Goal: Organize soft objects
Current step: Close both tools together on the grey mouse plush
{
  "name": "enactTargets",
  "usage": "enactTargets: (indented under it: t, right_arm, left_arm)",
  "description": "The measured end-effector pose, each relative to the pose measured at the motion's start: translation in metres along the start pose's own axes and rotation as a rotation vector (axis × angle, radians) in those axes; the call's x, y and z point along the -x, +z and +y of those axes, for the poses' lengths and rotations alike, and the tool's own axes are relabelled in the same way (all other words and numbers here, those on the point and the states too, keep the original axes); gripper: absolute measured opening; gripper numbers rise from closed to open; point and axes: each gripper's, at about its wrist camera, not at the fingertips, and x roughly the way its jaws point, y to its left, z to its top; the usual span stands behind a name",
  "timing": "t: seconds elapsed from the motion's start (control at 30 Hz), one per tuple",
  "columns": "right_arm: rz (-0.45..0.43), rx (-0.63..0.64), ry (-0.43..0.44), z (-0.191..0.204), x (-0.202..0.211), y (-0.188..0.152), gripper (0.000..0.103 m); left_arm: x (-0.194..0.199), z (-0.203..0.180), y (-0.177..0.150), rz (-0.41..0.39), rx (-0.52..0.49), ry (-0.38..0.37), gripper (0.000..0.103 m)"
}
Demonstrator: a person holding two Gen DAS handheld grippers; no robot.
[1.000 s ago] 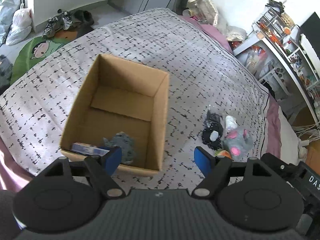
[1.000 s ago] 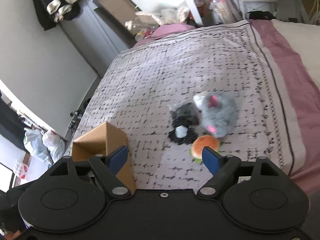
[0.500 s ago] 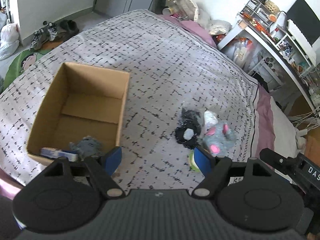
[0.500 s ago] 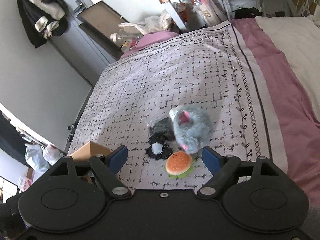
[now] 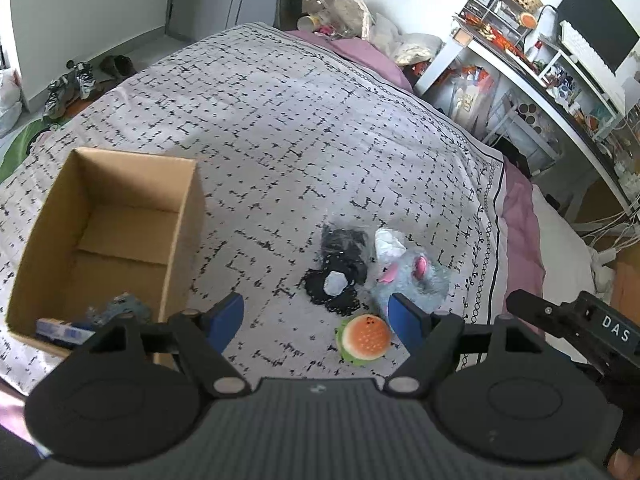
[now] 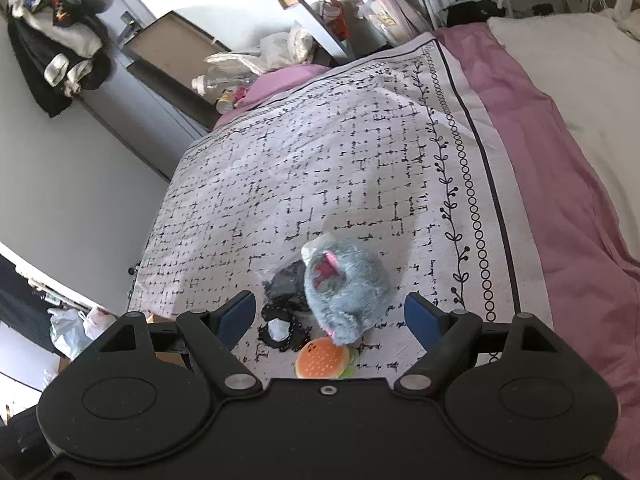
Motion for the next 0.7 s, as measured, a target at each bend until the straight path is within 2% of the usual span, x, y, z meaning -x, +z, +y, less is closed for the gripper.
enactTargets:
  t: [0.43,0.6,0.7]
  right_arm:
    - [0.022,-0.102,0.037,-0.039,-0.043,0.009,0.078]
    - [0.070,-0.147,0.050,-0.053,-0.065,0.012,0.067]
    - [0.094,-0.171,0.063,-0.058,-0.076,0.013,0.065]
  left_arm:
    - [-0.056,-0.042,0.006,0.025,-0.062,-0.059,0.075]
    - [-0.082,-0.052,0.010,0.045,-0.067,-0.077,0.070]
    - [-0.097,-0.057,0.013,0.064,-0.061,-0.093,0.067]
